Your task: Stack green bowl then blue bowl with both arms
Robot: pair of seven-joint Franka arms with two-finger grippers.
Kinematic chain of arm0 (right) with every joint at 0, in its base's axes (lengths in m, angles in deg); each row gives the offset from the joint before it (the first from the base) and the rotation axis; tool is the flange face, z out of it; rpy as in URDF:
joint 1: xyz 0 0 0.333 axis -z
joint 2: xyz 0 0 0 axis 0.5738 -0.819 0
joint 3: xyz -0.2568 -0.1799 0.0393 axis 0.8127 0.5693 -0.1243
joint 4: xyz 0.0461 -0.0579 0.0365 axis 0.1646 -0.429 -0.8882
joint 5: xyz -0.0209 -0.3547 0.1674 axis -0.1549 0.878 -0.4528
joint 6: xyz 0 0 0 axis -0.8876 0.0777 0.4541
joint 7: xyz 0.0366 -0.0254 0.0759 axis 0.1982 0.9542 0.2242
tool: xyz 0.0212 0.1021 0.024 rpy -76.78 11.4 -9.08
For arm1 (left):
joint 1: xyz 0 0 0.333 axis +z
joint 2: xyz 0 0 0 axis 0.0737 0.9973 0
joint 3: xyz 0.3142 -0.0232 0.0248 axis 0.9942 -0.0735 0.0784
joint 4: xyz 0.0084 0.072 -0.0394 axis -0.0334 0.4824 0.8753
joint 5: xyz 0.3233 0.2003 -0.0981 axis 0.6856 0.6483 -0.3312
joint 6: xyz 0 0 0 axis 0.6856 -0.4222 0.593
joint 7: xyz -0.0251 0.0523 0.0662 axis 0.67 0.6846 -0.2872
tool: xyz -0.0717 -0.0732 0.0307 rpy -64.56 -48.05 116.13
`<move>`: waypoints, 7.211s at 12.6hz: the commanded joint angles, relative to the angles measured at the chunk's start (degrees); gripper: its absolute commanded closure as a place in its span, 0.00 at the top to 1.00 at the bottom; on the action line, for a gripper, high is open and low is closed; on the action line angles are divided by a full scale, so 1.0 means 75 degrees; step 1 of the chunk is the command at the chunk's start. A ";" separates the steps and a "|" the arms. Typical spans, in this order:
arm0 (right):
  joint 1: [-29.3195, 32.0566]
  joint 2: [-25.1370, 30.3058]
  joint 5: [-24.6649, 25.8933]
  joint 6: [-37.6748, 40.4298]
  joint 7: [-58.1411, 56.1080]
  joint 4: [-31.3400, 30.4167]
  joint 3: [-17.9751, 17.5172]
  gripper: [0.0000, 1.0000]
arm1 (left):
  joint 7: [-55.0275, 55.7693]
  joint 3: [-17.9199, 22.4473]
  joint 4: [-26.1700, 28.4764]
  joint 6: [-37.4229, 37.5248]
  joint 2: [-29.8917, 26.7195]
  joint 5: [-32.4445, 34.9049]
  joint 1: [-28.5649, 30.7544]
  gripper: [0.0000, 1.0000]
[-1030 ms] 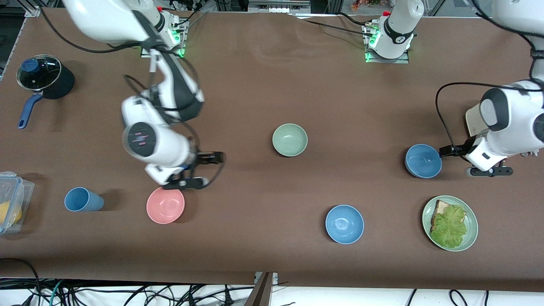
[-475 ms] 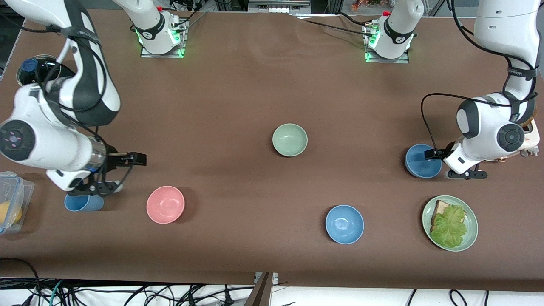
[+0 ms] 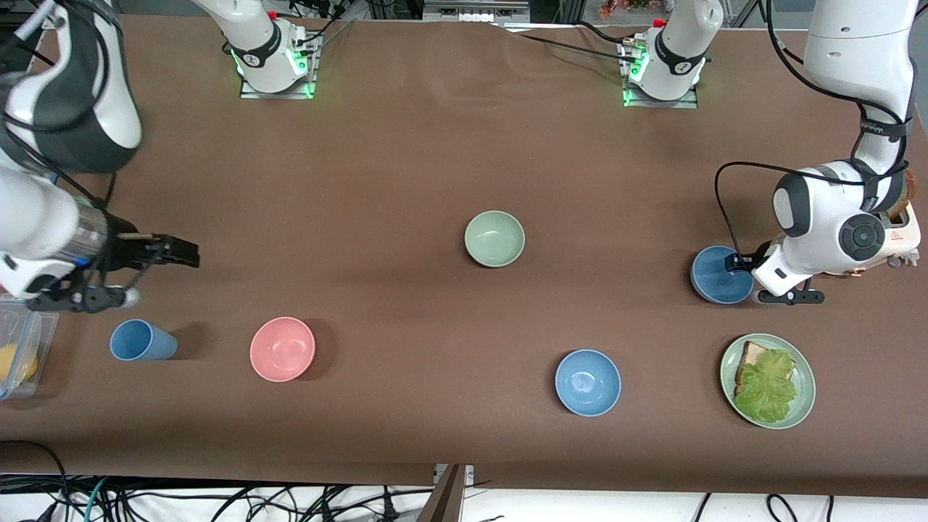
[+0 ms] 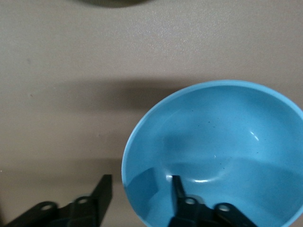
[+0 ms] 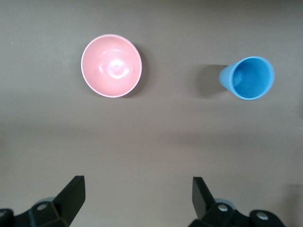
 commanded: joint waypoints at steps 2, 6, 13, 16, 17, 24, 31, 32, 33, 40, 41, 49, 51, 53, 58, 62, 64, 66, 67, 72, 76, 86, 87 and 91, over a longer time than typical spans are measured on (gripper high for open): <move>0.0333 0.0649 0.0106 0.0008 -0.0018 0.0016 -0.0018 1.00 | -0.0167 0.0046 0.0035 -0.0058 0.0084 -0.0118 -0.0258 0.00; 0.0497 0.1259 0.0455 -0.0250 -0.0041 -0.0404 -0.0018 1.00 | -0.0108 0.0046 -0.0058 0.0023 0.0003 -0.0129 -0.0294 0.00; 0.0696 0.2092 0.0657 0.0148 -0.0463 -0.1390 -0.0030 1.00 | -0.0050 -0.0667 -0.1007 0.2554 -0.1146 -0.1380 -0.0352 0.00; 0.0731 0.1998 0.0657 0.0288 -0.0953 -0.1309 -0.0006 1.00 | 0.0533 -0.1323 -0.1008 0.2241 -0.0983 -0.2036 -0.0656 0.00; 0.0731 0.1952 0.0657 0.0312 -0.0990 -0.1273 0.0005 1.00 | 0.0629 -0.1592 -0.1008 0.2146 -0.0913 -0.2295 -0.0727 0.00; 0.0696 0.1951 0.0634 0.0417 -0.0932 -0.1273 0.0017 1.00 | 0.1835 -0.2567 -0.1020 0.0144 -0.0256 -0.3681 -0.1909 0.00; 0.0673 0.1940 0.0681 0.0418 -0.0979 -0.1261 0.0006 1.00 | 0.2842 -0.2848 -0.0973 0.0071 -0.0454 -0.3203 -0.2461 0.00; 0.0673 0.1940 0.0681 0.0418 -0.0979 -0.1261 0.0006 1.00 | 0.3111 -0.2930 -0.0938 0.0140 -0.0513 -0.2956 -0.2508 0.00; 0.0673 0.1940 0.0681 0.0418 -0.0979 -0.1261 0.0006 1.00 | 0.3265 -0.3035 -0.0903 0.0141 -0.0525 -0.2930 -0.2509 0.00; 0.0673 0.1940 0.0669 0.0395 -0.0979 -0.1261 0.0006 1.00 | 0.4062 -0.3107 -0.0914 0.0129 -0.0081 -0.2426 -0.2649 0.00; 0.0673 0.1940 0.0669 0.0383 -0.0990 -0.1261 0.0006 1.00 | 0.4075 -0.3107 -0.0937 0.0129 -0.0010 -0.2438 -0.2661 0.00; 0.0673 0.1940 0.0669 0.0348 -0.0979 -0.1261 0.0006 1.00 | 0.4402 -0.3118 -0.1008 0.0071 0.0072 -0.2426 -0.2720 0.00; 0.0673 0.1928 0.0669 0.0336 -0.0979 -0.1261 0.0006 1.00 | 0.4403 -0.3118 -0.1019 0.0059 0.0072 -0.2438 -0.2720 0.05; 0.0685 0.1928 0.0669 0.0336 -0.0990 -0.1261 0.0017 1.00 | 0.4392 -0.3118 -0.1020 0.0012 0.0072 -0.2438 -0.2720 0.21; 0.0696 0.1940 0.0657 0.0336 -0.0990 -0.1261 0.0017 1.00 | 0.4368 -0.3118 -0.1008 -0.0234 -0.0044 -0.2415 -0.2696 0.73; 0.0696 0.1928 0.0657 0.0324 -0.0990 -0.1261 0.0029 1.00 | 0.4274 -0.3118 -0.0833 0.0348 -0.0980 -0.2403 -0.1949 1.00; 0.0696 0.1928 0.0657 0.0324 -0.0990 -0.1261 0.0017 1.00 | 0.4262 -0.3107 -0.0832 0.1087 -0.1472 -0.2403 -0.1188 1.00; 0.0696 0.1940 0.0657 0.0324 -0.0990 -0.1261 0.0017 1.00 | 0.4205 -0.2932 -0.0844 0.1731 -0.1859 -0.2403 -0.0602 1.00; 0.0696 0.1928 0.0657 0.0336 -0.0990 -0.1261 0.0017 1.00 | 0.3972 -0.2745 -0.0890 0.2129 -0.2070 -0.2380 -0.0471 1.00; 0.0696 0.1928 0.0657 0.0336 -0.0990 -0.1250 0.0017 1.00 | 0.3407 -0.2403 -0.2784 0.5220 -0.2553 0.0744 -0.0130 1.00; 0.0696 0.1928 0.0657 0.0336 -0.0979 -0.1261 0.0006 1.00 | 0.2927 -0.2030 -0.3715 0.6445 -0.2611 0.1078 -0.0048 1.00; 0.0696 0.1928 0.0669 0.0324 -0.0979 -0.1261 0.0017 1.00 | 0.2575 -0.2074 -0.3715 0.6434 -0.2705 0.0609 -0.0189 1.00; 0.0685 0.1928 0.0669 0.0324 -0.0979 -0.1261 0.0017 1.00 | 0.2564 -0.2098 -0.3727 0.6422 -0.2717 0.0609 -0.0189 1.00; 0.0673 0.1928 0.0657 0.0324 -0.0967 -0.1250 -0.0006 1.00 | 0.2563 -0.2122 -0.3820 0.6305 -0.2705 0.0386 -0.0189 1.00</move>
